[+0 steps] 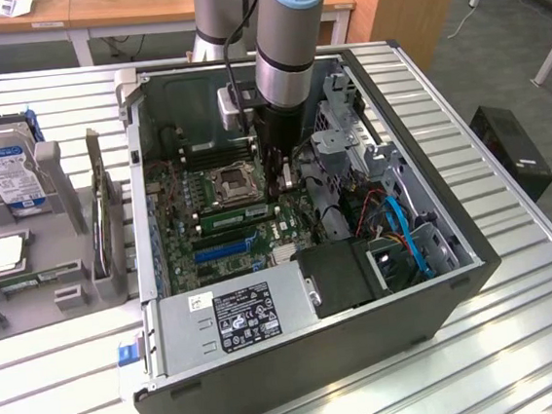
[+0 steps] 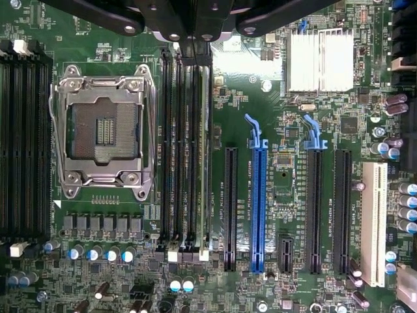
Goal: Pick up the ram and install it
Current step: 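Press down the ram until it locks into place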
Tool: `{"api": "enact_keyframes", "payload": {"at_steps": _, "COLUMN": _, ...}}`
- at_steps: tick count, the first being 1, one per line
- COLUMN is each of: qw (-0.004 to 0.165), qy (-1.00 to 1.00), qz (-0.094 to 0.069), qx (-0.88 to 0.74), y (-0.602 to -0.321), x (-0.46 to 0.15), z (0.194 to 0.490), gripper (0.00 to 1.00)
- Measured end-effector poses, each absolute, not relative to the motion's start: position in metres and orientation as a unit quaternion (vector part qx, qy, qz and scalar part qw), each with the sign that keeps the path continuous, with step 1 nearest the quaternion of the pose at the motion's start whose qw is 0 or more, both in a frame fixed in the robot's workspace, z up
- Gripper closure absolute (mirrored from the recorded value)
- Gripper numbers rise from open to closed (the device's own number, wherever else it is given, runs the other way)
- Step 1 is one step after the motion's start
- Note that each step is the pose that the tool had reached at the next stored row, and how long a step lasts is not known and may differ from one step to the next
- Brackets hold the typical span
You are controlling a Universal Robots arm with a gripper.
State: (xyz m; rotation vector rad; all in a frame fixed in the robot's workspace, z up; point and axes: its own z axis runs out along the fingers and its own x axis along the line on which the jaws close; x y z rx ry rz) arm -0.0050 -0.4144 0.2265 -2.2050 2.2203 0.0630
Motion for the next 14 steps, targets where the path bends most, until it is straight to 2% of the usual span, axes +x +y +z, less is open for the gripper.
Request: {"api": "enact_keyframes", "payload": {"at_steps": 14, "qw": 0.006, "qy": 0.709, "qz": 0.02, "qx": -0.704, "y": -0.4146, "x": -0.005, "z": 0.2246, "gripper": 0.89}}
